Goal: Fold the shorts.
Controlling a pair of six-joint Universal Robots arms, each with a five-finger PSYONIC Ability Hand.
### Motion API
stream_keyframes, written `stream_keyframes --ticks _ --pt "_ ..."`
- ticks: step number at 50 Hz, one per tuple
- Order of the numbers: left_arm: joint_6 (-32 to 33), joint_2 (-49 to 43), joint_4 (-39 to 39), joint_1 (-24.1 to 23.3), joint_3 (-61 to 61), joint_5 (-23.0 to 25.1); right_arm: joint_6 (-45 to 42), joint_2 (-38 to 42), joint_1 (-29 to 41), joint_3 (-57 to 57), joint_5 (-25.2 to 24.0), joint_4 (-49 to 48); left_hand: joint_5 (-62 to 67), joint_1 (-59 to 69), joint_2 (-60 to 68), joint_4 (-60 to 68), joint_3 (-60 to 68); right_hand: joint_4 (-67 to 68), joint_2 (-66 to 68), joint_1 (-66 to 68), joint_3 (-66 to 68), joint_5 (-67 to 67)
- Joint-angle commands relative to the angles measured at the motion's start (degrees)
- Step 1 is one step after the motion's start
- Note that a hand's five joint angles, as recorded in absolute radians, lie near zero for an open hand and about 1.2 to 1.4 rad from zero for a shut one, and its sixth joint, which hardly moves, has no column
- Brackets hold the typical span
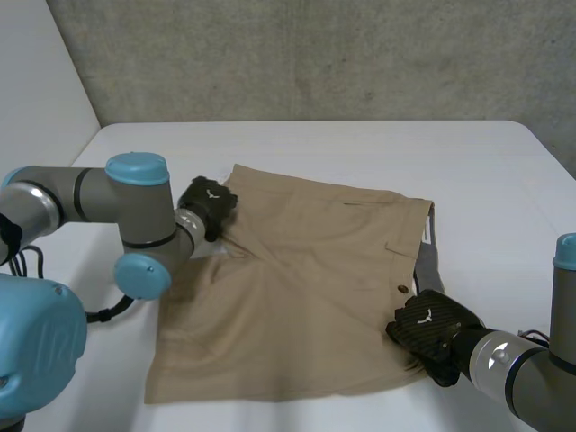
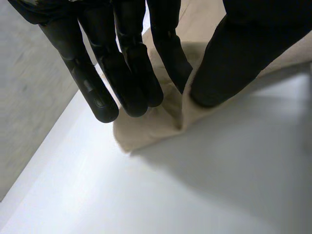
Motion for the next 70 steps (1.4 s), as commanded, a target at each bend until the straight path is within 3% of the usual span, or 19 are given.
stream_keyframes --ticks 1,6,11,15,29,38,44,47,48,52,56,70 --pt "-0.8 7.1 2.0 -0.5 -10.5 -4.8 0.0 0.1 0.0 0.1 0.0 0.0 14.3 13.7 11.5 11.4 11.9 11.7 12.3 23.9 12.5 12.7" --pt "-1.4 9.0 2.9 -1.4 -13.9 -11.3 0.0 0.1 0.0 0.1 0.0 -0.1 13.0 12.3 10.2 10.1 10.6 11.7 12.3 23.9 12.5 12.7" --pt "-1.9 10.6 3.0 -2.3 -14.7 -15.7 0.0 0.1 0.0 0.1 0.0 -0.1 -17.4 -18.1 -20.2 -20.3 -19.8 11.7 12.3 23.9 12.5 12.7" --pt "-3.2 13.3 4.0 -2.4 -14.6 -15.5 0.0 0.1 0.0 0.1 0.0 -0.1 -21.8 -22.5 -24.6 -24.7 -24.2 11.7 12.3 23.9 12.5 12.7" --pt "-5.4 16.1 6.2 -1.7 -12.0 -1.8 0.0 0.0 0.0 0.5 0.0 -0.5 -30.2 -30.9 -33.0 -33.1 -32.6 11.7 12.3 23.9 12.5 12.7" --pt "-2.5 8.0 3.5 -1.1 -5.4 0.3 0.0 0.1 -0.2 0.9 -0.1 -0.6 -31.1 -31.7 -33.8 -34.0 -33.5 11.7 12.3 23.9 12.5 12.7" --pt "1.3 5.9 1.0 0.7 -5.0 -0.1 -0.1 0.1 -0.3 0.9 0.0 -0.6 -29.4 -30.1 -32.2 -32.3 -31.8 11.7 12.3 23.9 12.5 12.7" --pt "2.4 5.2 0.9 1.1 -5.1 -1.0 -0.1 0.1 -0.3 0.9 0.0 -0.7 -13.0 -13.6 -15.7 -15.9 -15.4 11.7 12.3 23.9 12.5 12.7" --pt "2.5 5.2 1.0 1.1 -5.1 -2.4 -0.1 0.1 -0.3 0.9 0.0 -0.8 -1.8 -2.4 -4.5 -4.7 -4.1 11.7 12.3 23.9 12.5 12.7" --pt "2.6 5.3 1.0 1.1 -5.5 -7.8 -0.1 0.1 -0.5 0.8 0.2 -0.8 14.3 13.6 11.5 11.4 11.9 11.7 12.3 23.9 12.5 12.7" --pt "2.7 5.5 0.9 1.0 -6.8 -11.1 0.0 -0.1 -1.1 0.8 0.3 -0.8 14.3 13.7 11.5 11.4 11.9 11.7 12.3 23.9 12.5 12.7" --pt "2.4 8.2 1.0 -0.3 -11.2 -13.1 0.0 -0.1 -0.9 0.8 0.4 -0.8 12.7 12.0 9.9 9.8 10.3 11.7 12.3 23.9 12.5 12.7"
